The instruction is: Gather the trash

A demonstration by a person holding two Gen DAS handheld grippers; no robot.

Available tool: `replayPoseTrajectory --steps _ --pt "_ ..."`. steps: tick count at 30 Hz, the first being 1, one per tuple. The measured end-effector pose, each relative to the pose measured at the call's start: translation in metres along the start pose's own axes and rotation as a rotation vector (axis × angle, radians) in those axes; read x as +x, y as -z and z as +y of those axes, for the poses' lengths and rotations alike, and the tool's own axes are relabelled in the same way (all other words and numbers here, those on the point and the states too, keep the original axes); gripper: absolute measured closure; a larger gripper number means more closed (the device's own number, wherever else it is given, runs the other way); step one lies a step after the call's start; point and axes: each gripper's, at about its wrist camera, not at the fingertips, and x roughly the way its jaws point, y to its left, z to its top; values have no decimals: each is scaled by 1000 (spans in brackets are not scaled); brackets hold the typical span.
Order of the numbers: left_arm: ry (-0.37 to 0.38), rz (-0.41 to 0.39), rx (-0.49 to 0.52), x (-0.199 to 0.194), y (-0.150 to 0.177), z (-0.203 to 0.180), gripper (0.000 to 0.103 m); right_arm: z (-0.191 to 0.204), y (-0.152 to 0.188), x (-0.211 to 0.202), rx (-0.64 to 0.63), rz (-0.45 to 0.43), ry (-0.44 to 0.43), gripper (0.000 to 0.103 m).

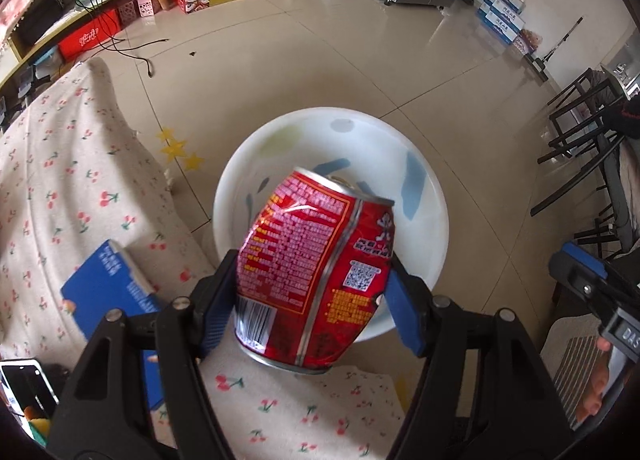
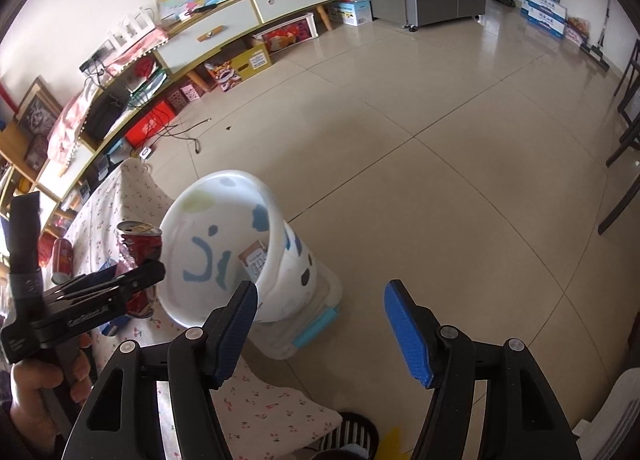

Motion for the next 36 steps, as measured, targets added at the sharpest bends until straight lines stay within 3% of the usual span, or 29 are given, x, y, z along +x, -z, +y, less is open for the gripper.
replayPoseTrajectory --steps 3,5,8,17,28,36 --pt "12 -29 -4 -1 0 0 32 -4 0 0 7 -1 -1 35" --pt "24 -51 -15 -6 1 1 22 -5 0 0 5 1 -2 35" --pt "25 -77 -21 -16 2 1 20 -3 1 -1 2 -3 -5 35" --pt "-49 -131 -1 -54 19 20 14 17 4 -11 -34 -28 -14 34" --pt "-134 -179 -88 -106 59 76 4 65 17 -30 -146 -87 -7 28" --pt "-186 -218 -144 -148 106 117 3 122 38 -38 -279 -122 -11 21"
